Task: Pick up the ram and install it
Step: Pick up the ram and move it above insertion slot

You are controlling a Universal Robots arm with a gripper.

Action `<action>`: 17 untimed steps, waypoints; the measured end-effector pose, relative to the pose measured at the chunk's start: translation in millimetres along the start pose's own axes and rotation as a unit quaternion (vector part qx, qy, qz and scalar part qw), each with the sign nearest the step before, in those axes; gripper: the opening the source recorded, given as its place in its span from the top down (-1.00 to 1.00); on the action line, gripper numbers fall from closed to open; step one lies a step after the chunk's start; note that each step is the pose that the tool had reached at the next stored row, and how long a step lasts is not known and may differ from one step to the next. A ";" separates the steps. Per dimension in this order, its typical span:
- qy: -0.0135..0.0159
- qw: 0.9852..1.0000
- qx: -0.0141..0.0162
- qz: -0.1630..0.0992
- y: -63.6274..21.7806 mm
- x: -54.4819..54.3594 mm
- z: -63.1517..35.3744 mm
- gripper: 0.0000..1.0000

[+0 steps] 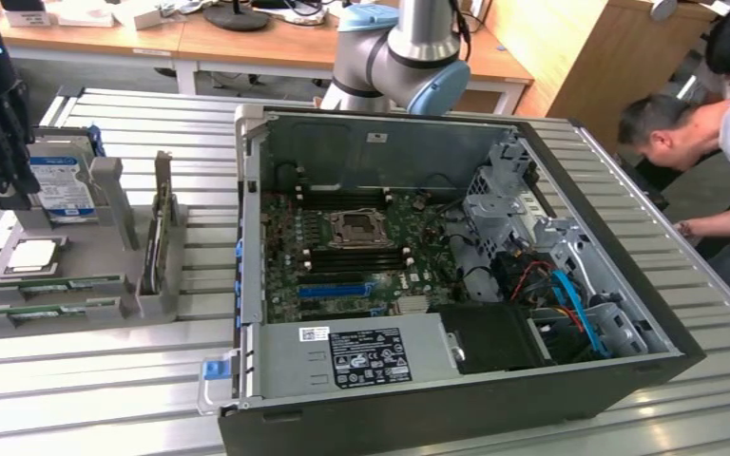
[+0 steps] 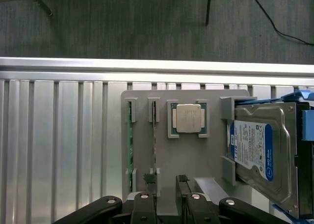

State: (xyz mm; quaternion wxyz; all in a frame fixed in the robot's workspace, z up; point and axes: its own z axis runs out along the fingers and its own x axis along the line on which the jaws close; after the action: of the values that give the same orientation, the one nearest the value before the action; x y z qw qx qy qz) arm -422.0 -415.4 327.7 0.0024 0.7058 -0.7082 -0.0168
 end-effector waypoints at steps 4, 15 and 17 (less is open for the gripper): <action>0.000 1.000 0.000 0.000 -0.1 0.1 4.5 0.40; 0.000 1.000 0.000 0.000 -0.6 0.4 21.9 0.40; 0.000 1.000 0.000 0.000 -0.7 0.5 24.9 0.40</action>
State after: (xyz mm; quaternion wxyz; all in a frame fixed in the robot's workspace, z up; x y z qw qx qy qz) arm -421.9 -415.4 302.7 0.0024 0.7058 -0.7082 -0.0167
